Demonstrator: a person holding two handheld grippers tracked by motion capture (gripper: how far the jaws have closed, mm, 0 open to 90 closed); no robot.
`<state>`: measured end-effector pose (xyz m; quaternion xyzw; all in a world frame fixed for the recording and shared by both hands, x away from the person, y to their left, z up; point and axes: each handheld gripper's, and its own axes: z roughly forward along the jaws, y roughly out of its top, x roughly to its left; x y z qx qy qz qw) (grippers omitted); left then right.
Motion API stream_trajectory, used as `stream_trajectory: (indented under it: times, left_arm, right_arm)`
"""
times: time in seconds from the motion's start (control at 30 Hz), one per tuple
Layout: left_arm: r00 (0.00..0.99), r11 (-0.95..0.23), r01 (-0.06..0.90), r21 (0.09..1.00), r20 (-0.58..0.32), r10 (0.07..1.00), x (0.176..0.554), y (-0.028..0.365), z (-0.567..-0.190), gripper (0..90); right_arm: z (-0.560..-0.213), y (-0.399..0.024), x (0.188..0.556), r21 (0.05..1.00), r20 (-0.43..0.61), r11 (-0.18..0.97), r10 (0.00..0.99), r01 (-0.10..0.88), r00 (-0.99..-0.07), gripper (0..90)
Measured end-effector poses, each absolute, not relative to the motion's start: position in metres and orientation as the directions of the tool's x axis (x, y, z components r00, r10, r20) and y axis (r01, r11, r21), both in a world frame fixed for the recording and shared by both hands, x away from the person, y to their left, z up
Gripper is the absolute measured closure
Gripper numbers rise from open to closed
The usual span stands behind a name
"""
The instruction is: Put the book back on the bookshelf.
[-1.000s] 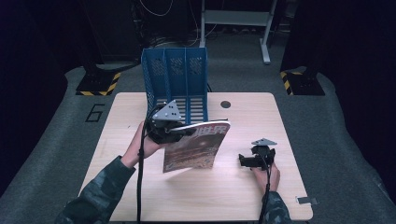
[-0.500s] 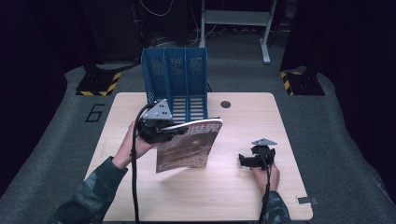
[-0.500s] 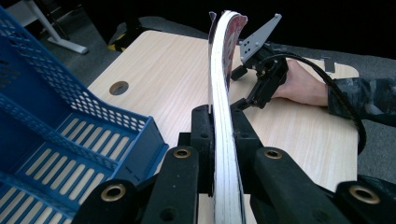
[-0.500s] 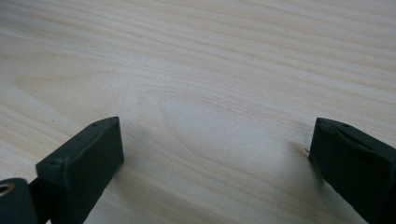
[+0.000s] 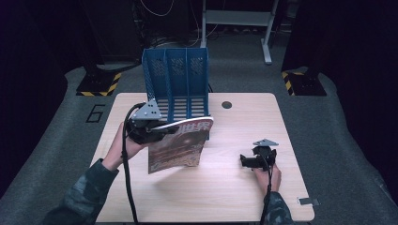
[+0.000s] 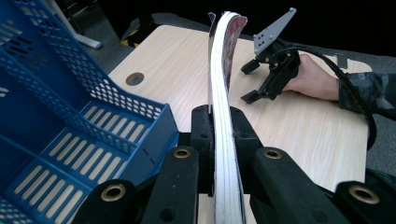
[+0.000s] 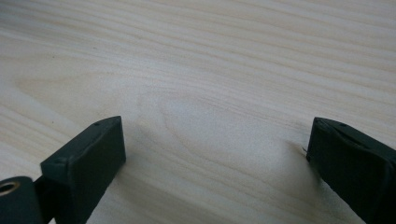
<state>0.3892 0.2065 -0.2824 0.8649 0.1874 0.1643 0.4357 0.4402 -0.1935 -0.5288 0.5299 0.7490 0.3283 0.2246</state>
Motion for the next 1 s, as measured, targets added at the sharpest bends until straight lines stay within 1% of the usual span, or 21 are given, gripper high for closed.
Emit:
stream_trajectory:
  times: [0.17,0.5,0.6,0.7,1.0]
  left_arm:
    - [0.863,-0.541,0.198,0.818,0.117,0.492,0.388,0.216,-0.280,83.5]
    - [0.841,-0.539,0.203,0.818,0.136,0.524,0.389,0.235,-0.272,83.5]
    - [0.833,-0.527,0.215,0.822,0.127,0.538,0.388,0.239,-0.271,83.5]
    - [0.827,-0.534,0.210,0.819,0.142,0.543,0.390,0.245,-0.269,83.5]
    - [0.808,-0.517,0.214,0.828,0.148,0.571,0.390,0.256,-0.262,83.6]
  right_arm:
    - [-0.529,-0.194,0.440,0.730,0.011,0.224,0.941,0.646,-0.338,3.9]
    - [-0.529,-0.193,0.440,0.729,0.012,0.221,0.942,0.647,-0.335,4.0]
    - [-0.529,-0.193,0.440,0.730,0.012,0.221,0.942,0.647,-0.335,4.0]
    - [-0.529,-0.193,0.440,0.729,0.012,0.221,0.942,0.647,-0.335,4.0]
    - [-0.529,-0.193,0.440,0.730,0.012,0.221,0.942,0.647,-0.335,4.0]
